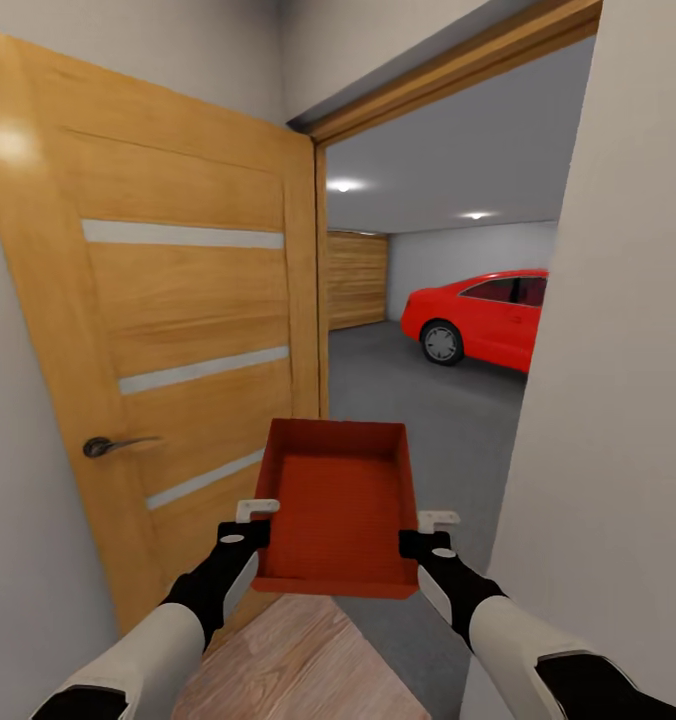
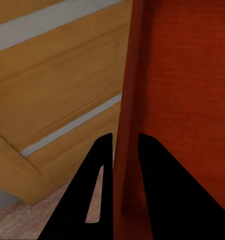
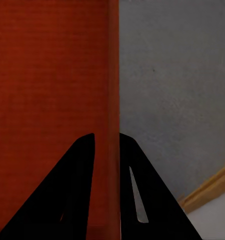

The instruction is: Move the two storage containers from the living room to the garage. In the garage, place one container on the floor and stack the other container on top of it (either order is fine).

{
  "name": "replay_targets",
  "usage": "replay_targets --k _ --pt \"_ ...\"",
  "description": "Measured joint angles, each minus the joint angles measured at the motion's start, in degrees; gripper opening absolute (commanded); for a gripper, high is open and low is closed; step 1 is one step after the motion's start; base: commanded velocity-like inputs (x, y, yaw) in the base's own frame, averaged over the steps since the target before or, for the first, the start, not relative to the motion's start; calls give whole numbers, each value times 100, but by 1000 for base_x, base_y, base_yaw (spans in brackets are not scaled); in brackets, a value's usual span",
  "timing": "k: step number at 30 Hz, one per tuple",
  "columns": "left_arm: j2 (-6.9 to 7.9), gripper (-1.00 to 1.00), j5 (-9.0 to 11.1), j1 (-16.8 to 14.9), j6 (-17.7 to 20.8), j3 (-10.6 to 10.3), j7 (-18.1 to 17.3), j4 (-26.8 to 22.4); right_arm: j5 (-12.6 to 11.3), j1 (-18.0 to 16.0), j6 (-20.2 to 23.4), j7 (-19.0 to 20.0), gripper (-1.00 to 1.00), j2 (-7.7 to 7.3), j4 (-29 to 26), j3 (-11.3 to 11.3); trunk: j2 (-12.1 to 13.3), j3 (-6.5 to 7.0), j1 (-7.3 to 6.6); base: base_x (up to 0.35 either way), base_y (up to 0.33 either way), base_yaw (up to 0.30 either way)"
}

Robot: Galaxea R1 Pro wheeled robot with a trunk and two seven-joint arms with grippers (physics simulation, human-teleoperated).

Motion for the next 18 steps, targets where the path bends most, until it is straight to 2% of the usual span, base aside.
replay_targets --k 6,18 --pt "-7 -100 11 0 -4 -4 11 5 1 -1 7 4 -100 -7 -2 5 0 13 1 153 200 -216" --pt "-9 -100 20 1 -6 -10 18 1 9 -2 8 6 -100 -8 -6 2 0 45 2 8 9 -230"
